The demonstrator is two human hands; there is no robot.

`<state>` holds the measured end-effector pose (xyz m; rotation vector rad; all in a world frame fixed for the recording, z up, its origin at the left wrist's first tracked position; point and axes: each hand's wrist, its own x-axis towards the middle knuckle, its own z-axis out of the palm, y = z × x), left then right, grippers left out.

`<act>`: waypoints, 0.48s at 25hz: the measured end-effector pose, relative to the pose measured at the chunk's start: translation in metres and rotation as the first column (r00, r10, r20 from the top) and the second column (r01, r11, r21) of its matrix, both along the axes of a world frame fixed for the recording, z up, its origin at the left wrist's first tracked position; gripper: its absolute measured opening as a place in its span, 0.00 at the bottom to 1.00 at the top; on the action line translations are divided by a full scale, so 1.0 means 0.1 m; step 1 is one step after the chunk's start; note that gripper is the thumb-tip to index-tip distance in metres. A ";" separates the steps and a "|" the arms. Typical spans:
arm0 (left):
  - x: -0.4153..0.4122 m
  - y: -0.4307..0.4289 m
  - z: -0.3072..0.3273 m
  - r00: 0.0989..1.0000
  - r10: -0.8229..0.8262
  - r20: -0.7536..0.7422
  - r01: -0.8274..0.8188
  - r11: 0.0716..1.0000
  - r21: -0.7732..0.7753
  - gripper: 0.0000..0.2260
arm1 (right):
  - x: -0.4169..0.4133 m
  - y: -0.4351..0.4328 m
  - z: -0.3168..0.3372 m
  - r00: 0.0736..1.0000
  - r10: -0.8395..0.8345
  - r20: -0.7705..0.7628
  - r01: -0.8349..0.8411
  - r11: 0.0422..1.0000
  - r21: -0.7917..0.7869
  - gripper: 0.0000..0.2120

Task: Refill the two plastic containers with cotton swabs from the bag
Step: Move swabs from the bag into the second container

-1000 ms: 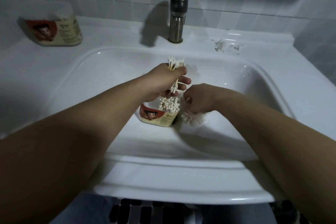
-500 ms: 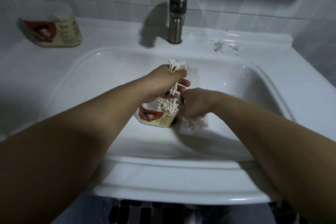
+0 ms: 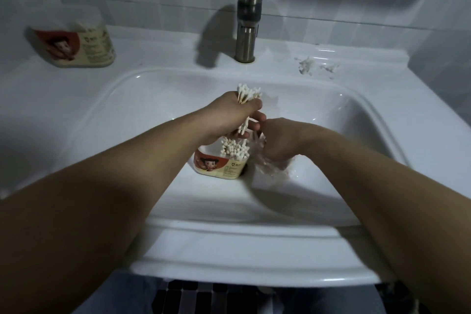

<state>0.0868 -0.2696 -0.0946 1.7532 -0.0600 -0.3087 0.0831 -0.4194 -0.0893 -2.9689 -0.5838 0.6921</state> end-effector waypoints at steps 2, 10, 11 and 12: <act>0.01 0.00 0.00 1.000 0.016 0.001 -0.016 1.000 -0.011 0.06 | 0.02 -0.04 0.03 0.998 -0.061 -0.017 0.063 0.994 0.087 0.09; -0.01 0.00 0.00 1.000 -0.004 0.016 0.003 0.999 0.052 0.09 | 0.07 -0.12 0.03 0.994 -0.002 -0.111 0.007 0.999 0.046 0.09; 0.00 0.00 0.00 1.000 -0.005 0.017 0.004 0.998 0.056 0.09 | 0.06 -0.13 0.03 0.993 0.016 -0.120 -0.015 1.000 0.010 0.07; -0.01 0.00 -0.01 1.000 -0.008 0.019 0.007 0.998 0.061 0.09 | 0.06 -0.13 0.02 0.993 0.024 -0.112 -0.027 0.999 -0.029 0.06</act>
